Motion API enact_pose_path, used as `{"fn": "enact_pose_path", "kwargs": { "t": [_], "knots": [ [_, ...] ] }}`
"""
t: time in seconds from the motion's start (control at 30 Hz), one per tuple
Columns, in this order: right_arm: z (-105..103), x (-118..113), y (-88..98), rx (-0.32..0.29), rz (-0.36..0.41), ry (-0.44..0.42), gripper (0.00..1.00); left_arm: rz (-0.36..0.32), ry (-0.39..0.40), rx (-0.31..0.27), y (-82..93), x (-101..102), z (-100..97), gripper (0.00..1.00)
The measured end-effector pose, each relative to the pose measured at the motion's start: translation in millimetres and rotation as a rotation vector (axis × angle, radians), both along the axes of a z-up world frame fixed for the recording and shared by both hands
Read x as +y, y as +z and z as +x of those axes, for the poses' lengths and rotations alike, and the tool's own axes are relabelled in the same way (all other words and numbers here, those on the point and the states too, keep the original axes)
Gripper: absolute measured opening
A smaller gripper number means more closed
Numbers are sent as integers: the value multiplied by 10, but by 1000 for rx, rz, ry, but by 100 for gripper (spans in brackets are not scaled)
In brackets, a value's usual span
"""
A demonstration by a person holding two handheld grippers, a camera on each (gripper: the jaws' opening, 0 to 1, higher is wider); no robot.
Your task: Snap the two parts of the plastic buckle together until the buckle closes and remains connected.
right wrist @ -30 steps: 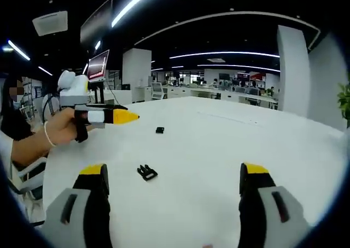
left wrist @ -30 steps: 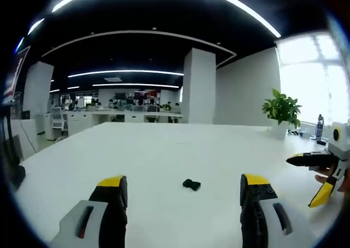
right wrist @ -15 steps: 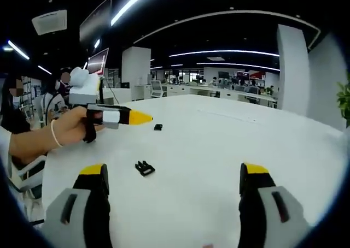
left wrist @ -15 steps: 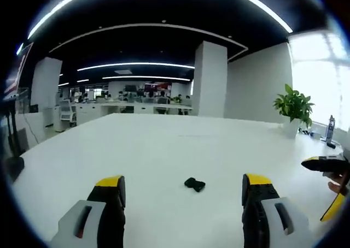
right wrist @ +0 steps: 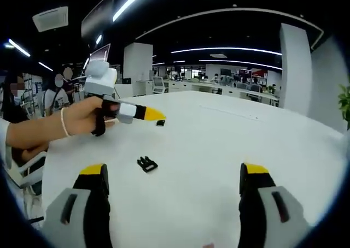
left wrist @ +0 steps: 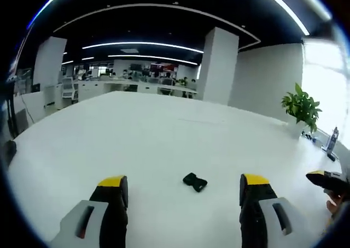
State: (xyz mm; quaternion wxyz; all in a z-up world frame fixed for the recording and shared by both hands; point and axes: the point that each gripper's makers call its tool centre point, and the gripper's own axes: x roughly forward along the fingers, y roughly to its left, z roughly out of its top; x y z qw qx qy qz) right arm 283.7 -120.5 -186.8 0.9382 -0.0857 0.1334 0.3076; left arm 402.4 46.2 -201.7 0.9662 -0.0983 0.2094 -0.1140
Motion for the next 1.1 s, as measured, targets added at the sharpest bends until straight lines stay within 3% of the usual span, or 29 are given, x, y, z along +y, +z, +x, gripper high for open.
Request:
{"fn": "enact_pose_path", "kwargs": {
  "t": [0.1,0.23,0.37,0.57,0.8,1.1],
  "knots": [
    [-4,-6,-9,-1,-5,-1,100,15,19,8,-68,19,57,83],
    [7,-8,-35,6,-8,0,100,31,61,-46,6,62,162,81],
    [20,7,-56,10,-9,1,99,40,75,-49,-20,61,239,81],
    [-27,45,-91,16,-13,6,99,99,79,-31,-86,38,184,81],
    [-67,54,-93,16,-21,8,99,101,80,-40,-90,23,106,80],
    [-119,86,-97,16,-24,13,99,169,60,-5,-159,20,133,71]
  ]
}}
